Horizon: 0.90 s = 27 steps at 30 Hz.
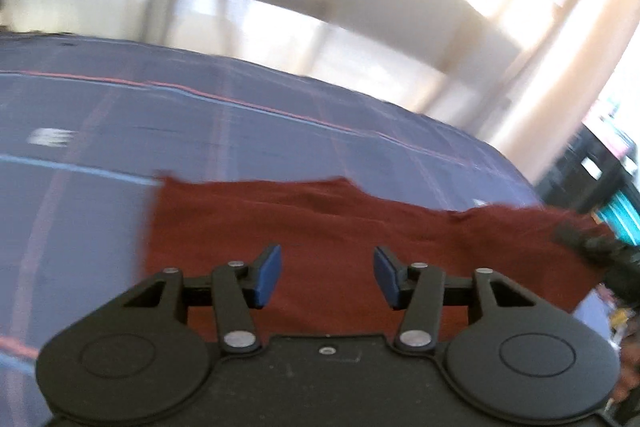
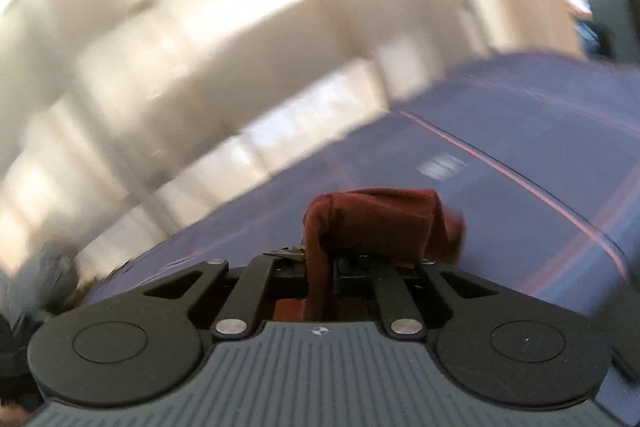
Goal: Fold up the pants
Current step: 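Grasp the folded pants with the right gripper and lift them toward the left gripper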
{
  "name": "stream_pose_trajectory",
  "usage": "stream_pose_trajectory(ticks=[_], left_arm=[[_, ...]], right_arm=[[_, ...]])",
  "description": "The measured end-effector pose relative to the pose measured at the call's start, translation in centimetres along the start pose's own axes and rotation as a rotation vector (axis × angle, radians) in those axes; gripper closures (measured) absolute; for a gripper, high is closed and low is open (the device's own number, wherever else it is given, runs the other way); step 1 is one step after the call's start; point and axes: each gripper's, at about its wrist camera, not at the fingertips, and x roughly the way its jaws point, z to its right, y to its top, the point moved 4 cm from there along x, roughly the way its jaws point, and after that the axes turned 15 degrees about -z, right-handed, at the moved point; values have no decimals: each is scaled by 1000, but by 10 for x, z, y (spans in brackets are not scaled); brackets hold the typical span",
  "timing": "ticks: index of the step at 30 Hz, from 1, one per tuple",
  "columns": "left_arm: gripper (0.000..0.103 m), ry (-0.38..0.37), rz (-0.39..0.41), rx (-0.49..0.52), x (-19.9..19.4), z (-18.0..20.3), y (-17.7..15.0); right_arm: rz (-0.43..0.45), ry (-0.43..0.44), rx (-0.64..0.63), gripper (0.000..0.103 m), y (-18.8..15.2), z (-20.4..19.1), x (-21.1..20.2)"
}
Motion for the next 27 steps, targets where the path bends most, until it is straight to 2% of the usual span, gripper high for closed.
stream_pose_trajectory(ticks=[4, 7, 9, 12, 14, 15, 19, 22, 24, 27], left_arm=[[0, 42, 35, -128, -25, -53, -17], [0, 71, 49, -207, -37, -84, -28], [0, 77, 49, -244, -42, -97, -35], [0, 66, 51, -258, -49, -107, -41], [0, 47, 58, -251, -53, -107, -39], [0, 27, 62, -251, -56, -106, -37], [0, -97, 75, -234, -60, -86, -27], [0, -138, 77, -169, -61, -63, -18], [0, -152, 74, -119, -62, -48, -13], [0, -173, 79, -35, -67, -27, -10]], right_arm=[[2, 81, -259, 89, -3, -75, 11], [-10, 126, -522, 88, -29, -135, 28], [-125, 178, -700, 87, -60, -165, 50], [-272, 187, -835, 86, -104, -180, 78], [-327, 179, -841, 84, -118, -178, 89], [-336, 191, -825, 80, -120, -177, 90], [-336, 199, -814, 80, -117, -176, 87], [-338, 207, -812, 77, -118, -178, 88], [-338, 216, -809, 70, -120, -176, 89], [-340, 226, -807, 68, -122, -176, 90]])
